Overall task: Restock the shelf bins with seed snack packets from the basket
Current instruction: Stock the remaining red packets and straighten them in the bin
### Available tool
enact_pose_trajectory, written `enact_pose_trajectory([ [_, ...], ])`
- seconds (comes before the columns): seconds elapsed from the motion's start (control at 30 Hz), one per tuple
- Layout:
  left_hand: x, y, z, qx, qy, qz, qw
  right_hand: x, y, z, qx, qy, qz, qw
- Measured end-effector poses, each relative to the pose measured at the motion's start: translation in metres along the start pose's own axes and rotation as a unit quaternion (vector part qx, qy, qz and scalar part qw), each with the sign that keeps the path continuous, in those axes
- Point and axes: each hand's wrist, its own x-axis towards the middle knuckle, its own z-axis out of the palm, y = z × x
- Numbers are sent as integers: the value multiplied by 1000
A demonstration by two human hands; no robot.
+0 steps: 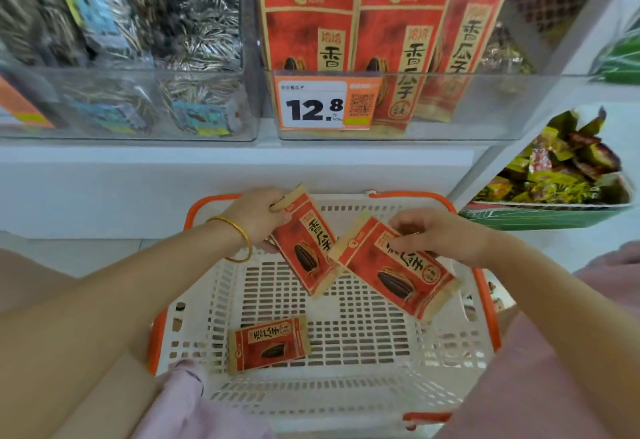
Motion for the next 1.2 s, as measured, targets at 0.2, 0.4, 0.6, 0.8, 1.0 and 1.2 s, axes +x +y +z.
enact_pose_trajectory([
  [0.2, -12, 25, 12, -85, -31, 29, 995, 12, -13, 38, 228, 48, -75, 970],
  [0.4, -25, 49, 20, -105, -27, 59, 992, 4, -24, 46, 214, 97, -106, 966],
  [0.6, -42, 88, 20, -118, -48, 61, 990, -18, -26, 32, 195, 160, -127, 959],
  [0.8, -38, 113, 23, 98, 2, 168, 981, -29, -24, 25, 219, 180, -130, 950],
  [1.0, -38, 128, 20, 140, 7, 216, 966, -50, -31, 8, 266, 157, -94, 946],
  [1.2, -49, 166, 9, 150, 38, 308, 939, -74, -41, -16, 187, 85, -180, 962],
])
